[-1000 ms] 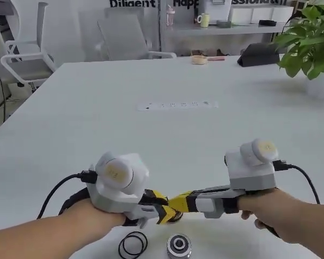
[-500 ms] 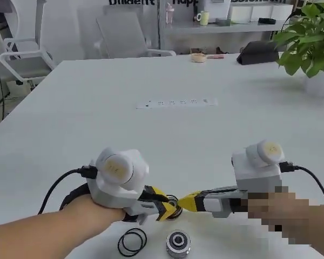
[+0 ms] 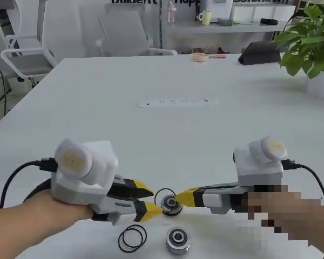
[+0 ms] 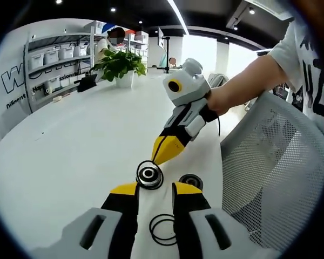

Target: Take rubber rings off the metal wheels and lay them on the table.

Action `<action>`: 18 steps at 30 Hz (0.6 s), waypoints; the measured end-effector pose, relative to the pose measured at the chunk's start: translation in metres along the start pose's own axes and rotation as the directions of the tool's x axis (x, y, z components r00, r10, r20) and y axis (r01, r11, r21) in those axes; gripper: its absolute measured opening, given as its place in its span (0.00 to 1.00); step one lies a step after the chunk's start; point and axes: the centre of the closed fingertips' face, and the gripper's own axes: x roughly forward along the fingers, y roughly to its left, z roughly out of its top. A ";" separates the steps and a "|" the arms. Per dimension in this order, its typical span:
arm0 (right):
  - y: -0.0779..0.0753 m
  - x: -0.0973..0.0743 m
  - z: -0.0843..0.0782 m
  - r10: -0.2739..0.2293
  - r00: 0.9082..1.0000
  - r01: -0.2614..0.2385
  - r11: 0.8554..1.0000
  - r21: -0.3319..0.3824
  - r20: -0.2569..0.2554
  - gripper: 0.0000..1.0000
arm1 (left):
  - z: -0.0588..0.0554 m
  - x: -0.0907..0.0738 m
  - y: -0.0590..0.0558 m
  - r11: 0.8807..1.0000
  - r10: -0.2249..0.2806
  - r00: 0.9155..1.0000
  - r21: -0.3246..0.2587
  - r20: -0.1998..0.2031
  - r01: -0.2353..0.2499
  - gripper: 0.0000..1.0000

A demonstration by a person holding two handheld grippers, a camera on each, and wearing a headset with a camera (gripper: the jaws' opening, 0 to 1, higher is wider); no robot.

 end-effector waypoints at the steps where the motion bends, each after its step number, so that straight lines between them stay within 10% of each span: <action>1: 0.001 0.000 0.000 0.002 1.000 -0.002 1.000 0.000 -0.002 0.00 | 0.000 -0.004 0.000 1.000 0.002 1.000 -0.002 0.003 -0.002 0.21; 18: 0.036 0.029 -0.009 0.089 0.990 -0.094 0.995 -0.041 -0.109 0.00 | -0.017 -0.055 -0.003 0.997 0.057 0.998 -0.047 0.026 -0.056 0.43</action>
